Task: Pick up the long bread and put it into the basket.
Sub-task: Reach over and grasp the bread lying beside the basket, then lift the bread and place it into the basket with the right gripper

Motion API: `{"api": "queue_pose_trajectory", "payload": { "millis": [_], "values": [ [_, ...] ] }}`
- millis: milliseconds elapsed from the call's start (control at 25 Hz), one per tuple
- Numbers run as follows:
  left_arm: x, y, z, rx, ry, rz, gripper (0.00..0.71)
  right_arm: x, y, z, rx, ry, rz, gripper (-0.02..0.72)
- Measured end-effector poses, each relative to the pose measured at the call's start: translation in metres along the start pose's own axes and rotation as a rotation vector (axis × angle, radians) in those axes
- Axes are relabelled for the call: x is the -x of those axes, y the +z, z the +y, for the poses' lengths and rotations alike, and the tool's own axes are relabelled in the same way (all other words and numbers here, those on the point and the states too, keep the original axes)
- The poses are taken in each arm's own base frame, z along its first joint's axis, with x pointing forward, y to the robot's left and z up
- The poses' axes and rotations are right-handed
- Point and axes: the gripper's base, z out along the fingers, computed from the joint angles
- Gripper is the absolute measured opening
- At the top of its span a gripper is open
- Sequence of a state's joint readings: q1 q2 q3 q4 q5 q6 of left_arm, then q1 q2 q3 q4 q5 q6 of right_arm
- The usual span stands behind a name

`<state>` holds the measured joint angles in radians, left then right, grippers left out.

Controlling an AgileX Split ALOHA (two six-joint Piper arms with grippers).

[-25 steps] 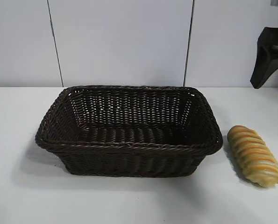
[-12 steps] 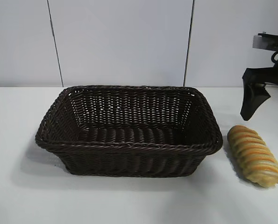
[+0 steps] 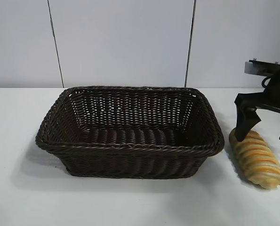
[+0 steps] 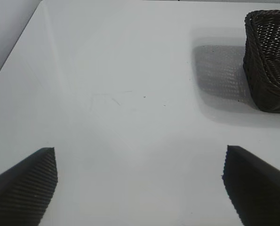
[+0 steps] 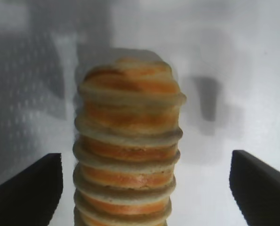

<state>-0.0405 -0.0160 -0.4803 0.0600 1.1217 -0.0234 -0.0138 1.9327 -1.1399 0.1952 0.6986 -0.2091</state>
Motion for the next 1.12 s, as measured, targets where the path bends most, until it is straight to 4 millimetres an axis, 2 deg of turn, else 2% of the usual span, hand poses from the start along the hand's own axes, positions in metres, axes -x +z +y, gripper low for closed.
{"api": "queue_pose_trajectory", "payload": {
  "millis": [40, 120, 320, 400, 480, 680, 800, 1000, 1120],
  "values": [
    [0.0, 0.0, 0.0, 0.0, 0.0, 0.0, 0.687, 0.0, 0.0, 0.0, -0.001, 0.001, 0.0, 0.141],
    [0.0, 0.0, 0.0, 0.0, 0.0, 0.0, 0.687, 0.0, 0.0, 0.0, 0.0, 0.002, 0.002, 0.075],
    [0.0, 0.0, 0.0, 0.0, 0.0, 0.0, 0.687, -0.001, -0.001, 0.0, 0.001, 0.016, 0.009, 0.062],
    [0.0, 0.0, 0.0, 0.0, 0.0, 0.0, 0.687, -0.001, -0.007, 0.001, -0.001, 0.022, 0.002, 0.062],
    [0.0, 0.0, 0.0, 0.0, 0.0, 0.0, 0.687, 0.001, -0.022, 0.003, -0.001, 0.016, -0.018, 0.062],
    [0.0, 0.0, 0.0, 0.0, 0.0, 0.0, 0.687, 0.018, -0.088, 0.011, 0.007, 0.011, -0.142, 0.062],
    [0.0, 0.0, 0.0, 0.0, 0.0, 0.0, 0.687, 0.027, -0.119, 0.016, 0.016, 0.012, -0.172, 0.062],
    [0.0, 0.0, 0.0, 0.0, 0.0, 0.0, 0.687, 0.037, -0.144, 0.026, 0.023, -0.024, -0.198, 0.06],
    [0.0, 0.0, 0.0, 0.0, 0.0, 0.0, 0.687, 0.039, -0.148, 0.053, 0.038, -0.098, -0.213, 0.052]
  ]
}}
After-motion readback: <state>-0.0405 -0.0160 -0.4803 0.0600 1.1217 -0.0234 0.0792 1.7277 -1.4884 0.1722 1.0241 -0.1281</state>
